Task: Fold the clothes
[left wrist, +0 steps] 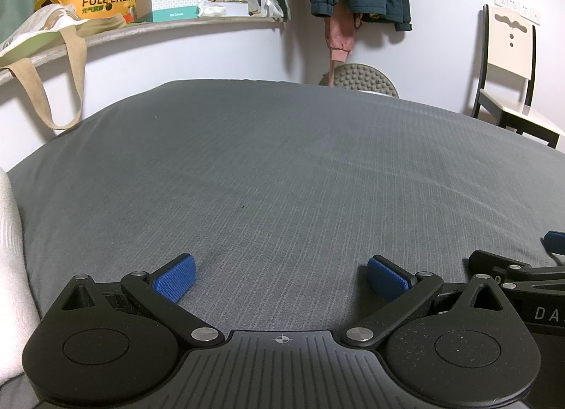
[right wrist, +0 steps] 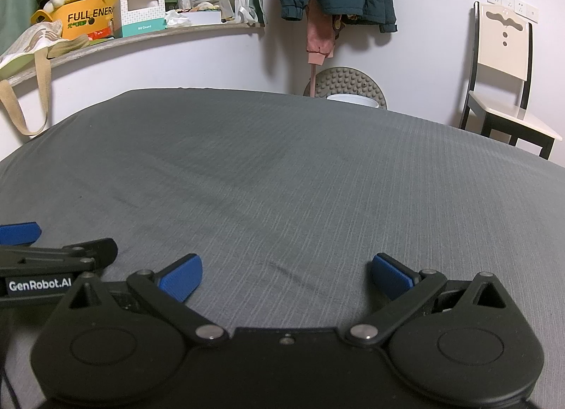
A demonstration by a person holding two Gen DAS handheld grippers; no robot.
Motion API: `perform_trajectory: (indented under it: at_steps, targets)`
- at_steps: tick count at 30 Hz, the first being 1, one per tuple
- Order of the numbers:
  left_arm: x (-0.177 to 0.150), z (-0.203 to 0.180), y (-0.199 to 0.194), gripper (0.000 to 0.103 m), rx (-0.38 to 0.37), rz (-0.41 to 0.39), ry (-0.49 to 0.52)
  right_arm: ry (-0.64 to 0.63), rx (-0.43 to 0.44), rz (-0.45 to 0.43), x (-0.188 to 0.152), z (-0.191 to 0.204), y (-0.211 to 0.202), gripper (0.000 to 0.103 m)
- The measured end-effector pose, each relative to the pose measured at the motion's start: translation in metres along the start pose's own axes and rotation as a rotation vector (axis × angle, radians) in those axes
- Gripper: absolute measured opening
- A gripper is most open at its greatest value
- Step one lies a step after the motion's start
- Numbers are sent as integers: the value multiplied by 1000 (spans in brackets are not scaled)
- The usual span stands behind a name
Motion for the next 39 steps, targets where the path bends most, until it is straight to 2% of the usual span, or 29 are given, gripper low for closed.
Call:
perform_trajectory:
  at_steps: [10, 13, 16, 22, 26, 30, 35, 39]
  targets:
    - [0, 0, -2, 103, 4, 0, -10, 0, -8, -6, 0, -2, -6, 103]
    - [-2, 1, -14, 103, 35, -2, -62, -5, 0, -38, 1, -6, -28, 103]
    - [-3, -6, -42, 103, 19, -18, -91, -20, 30, -77, 3, -13, -63, 103]
    - [26, -34, -158, 103, 20, -180, -31, 51, 104, -192, 15, -40, -165, 103]
    - [50, -48, -261, 103, 4, -260, -32, 97, 146, -279, 20, -61, -243, 103]
    - [71, -64, -376, 103, 29, -352, 56, 143, 168, -365, 32, -85, -322, 103]
    - [92, -80, -516, 103, 64, -453, 163, 170, 205, -486, 65, -104, -419, 103]
    - [96, -71, -614, 103, 102, -511, 222, 188, 272, -537, 90, -110, -483, 103]
Point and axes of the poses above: each gripper's, at about its wrist camera, not at the fingertips, and y roughly the way its jaws point, z to its left, x to its top, the point moved 10 cm from there along y, roughly the way its jaws point, and after that the axes turned 15 degrees about -x, right-handed, at the moved point
